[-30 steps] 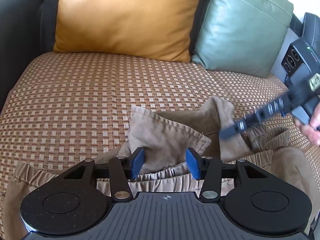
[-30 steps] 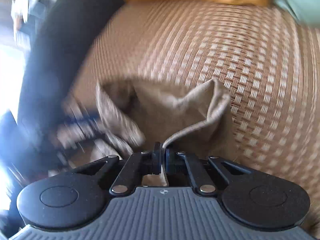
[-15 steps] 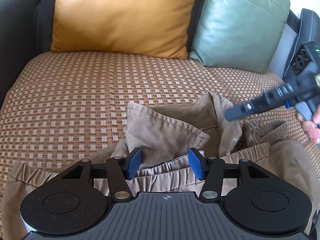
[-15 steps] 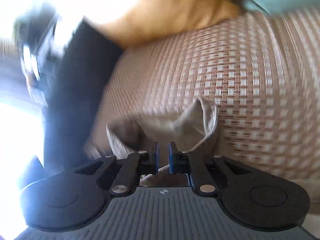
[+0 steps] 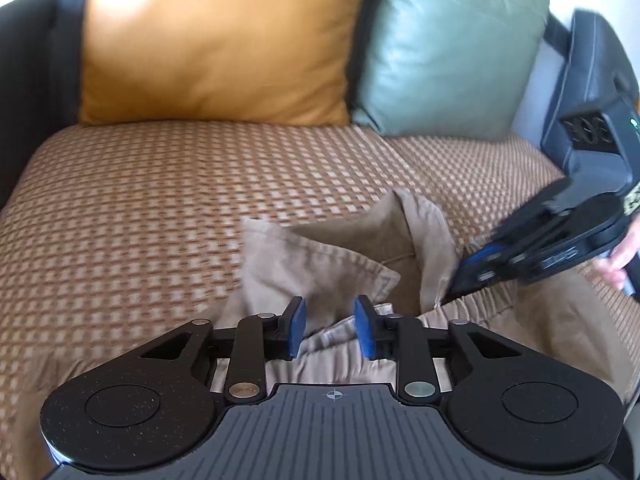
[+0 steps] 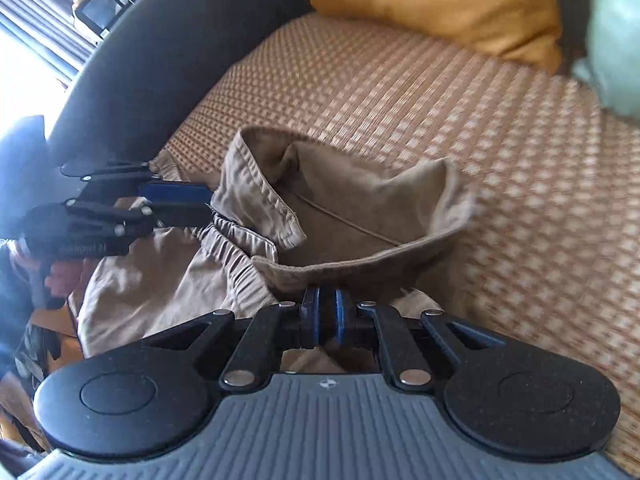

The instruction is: Fold clothes

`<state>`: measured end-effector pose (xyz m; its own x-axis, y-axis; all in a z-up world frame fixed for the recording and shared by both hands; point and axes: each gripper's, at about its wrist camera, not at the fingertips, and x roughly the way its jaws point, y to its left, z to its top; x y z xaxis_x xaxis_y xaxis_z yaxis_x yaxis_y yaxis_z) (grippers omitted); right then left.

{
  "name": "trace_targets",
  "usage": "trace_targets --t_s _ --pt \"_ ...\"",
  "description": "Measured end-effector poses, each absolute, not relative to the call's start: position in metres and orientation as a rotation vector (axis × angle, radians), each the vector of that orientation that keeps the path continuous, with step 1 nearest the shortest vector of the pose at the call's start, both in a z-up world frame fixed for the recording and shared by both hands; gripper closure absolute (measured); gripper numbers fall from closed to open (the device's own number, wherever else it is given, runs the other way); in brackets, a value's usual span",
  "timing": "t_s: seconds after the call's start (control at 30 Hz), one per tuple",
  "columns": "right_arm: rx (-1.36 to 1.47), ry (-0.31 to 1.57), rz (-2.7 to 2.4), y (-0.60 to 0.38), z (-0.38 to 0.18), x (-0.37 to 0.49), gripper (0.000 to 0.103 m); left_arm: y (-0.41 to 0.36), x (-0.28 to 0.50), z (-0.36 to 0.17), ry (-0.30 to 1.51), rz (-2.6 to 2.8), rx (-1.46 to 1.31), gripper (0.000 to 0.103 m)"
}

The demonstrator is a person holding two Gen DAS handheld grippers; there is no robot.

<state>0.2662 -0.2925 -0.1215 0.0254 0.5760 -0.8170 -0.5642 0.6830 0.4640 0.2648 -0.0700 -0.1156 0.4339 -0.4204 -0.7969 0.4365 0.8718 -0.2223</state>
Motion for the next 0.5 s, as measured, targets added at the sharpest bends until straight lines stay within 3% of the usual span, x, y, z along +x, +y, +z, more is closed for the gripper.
trace_targets --t_s 0.17,0.43,0.5 --pt "0.081 1.257 0.766 -0.281 -0.159 0.289 0.103 -0.076 0.308 -0.157 1.075 -0.406 -0.037 0.062" --pt "0.448 1.139 0.739 -0.344 -0.155 0.308 0.103 -0.044 0.325 -0.155 1.055 -0.389 -0.271 0.067" --pt "0.495 1.078 0.73 -0.362 -0.145 0.309 0.095 -0.034 0.323 -0.144 1.008 -0.385 -0.328 0.064"
